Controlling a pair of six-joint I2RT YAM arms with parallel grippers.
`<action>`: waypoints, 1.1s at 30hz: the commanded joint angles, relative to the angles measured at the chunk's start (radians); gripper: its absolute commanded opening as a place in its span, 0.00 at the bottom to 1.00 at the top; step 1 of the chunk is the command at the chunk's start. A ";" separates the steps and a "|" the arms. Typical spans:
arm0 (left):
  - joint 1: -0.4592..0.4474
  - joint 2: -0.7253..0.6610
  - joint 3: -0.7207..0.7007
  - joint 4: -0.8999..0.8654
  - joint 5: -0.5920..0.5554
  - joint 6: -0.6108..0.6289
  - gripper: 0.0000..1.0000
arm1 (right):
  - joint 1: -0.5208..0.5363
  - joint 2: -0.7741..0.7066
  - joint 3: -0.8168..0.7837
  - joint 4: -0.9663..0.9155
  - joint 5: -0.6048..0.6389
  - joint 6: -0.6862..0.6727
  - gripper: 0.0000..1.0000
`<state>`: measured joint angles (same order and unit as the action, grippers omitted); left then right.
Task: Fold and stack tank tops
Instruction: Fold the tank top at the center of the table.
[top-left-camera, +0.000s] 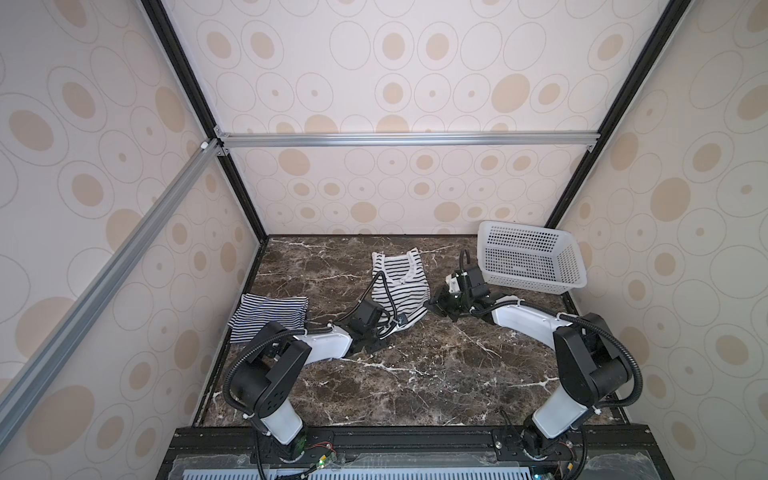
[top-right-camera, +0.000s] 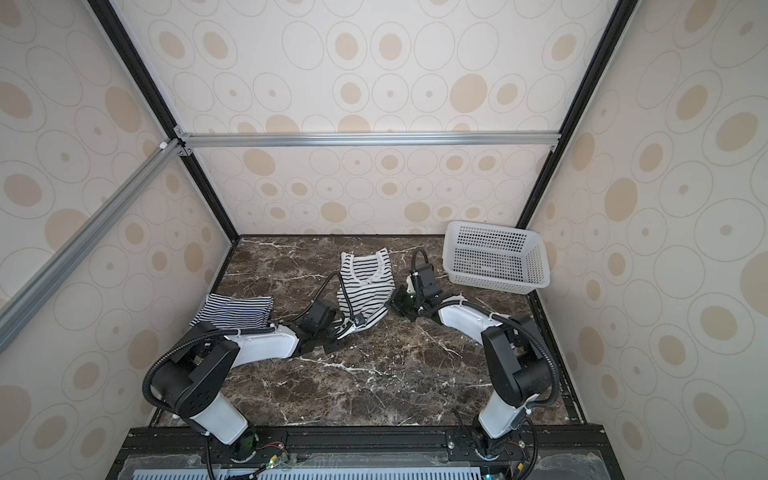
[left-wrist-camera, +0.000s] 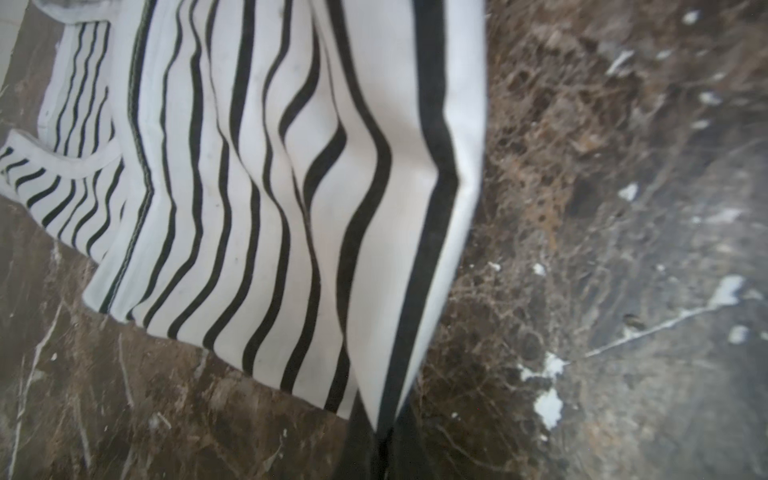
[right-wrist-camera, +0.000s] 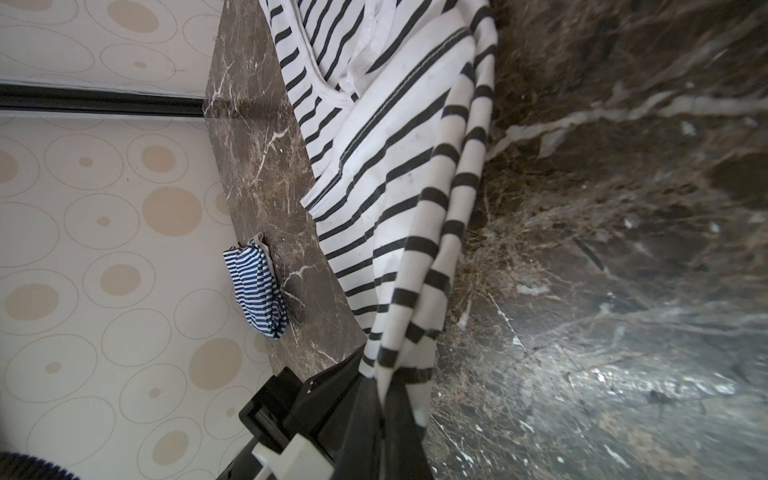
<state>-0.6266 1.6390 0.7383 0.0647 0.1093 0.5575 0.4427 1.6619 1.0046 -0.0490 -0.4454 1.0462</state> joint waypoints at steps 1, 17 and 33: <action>-0.007 -0.050 0.065 -0.141 0.123 0.049 0.00 | -0.004 -0.055 -0.003 -0.039 0.000 -0.013 0.02; -0.150 -0.156 0.285 -0.780 0.589 0.139 0.00 | -0.009 -0.439 -0.182 -0.313 0.007 -0.018 0.03; -0.074 -0.161 0.431 -0.842 0.742 0.140 0.00 | -0.010 -0.449 -0.033 -0.420 0.036 -0.023 0.06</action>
<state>-0.7586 1.4746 1.1385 -0.7677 0.8043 0.6724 0.4370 1.1603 0.9234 -0.4713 -0.4210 1.0298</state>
